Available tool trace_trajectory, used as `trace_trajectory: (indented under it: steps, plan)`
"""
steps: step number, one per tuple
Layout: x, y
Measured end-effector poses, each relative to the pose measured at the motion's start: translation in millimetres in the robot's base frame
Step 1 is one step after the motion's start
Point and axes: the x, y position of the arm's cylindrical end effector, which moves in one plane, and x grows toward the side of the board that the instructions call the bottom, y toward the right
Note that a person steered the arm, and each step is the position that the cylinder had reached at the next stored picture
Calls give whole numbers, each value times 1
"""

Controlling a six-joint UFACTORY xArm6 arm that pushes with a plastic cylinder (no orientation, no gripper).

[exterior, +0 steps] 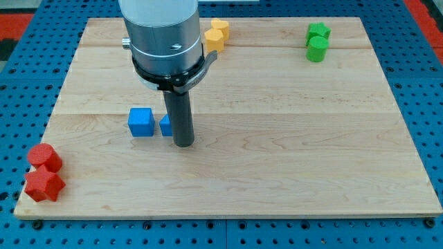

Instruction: Point your arm at the red star

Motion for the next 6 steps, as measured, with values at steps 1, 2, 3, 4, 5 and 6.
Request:
trace_trajectory:
  steps: [1, 2, 3, 4, 5, 6]
  plan:
    - [25, -14]
    - [29, -53]
    - [89, -79]
    - [116, -122]
    - [118, -174]
    - [117, -237]
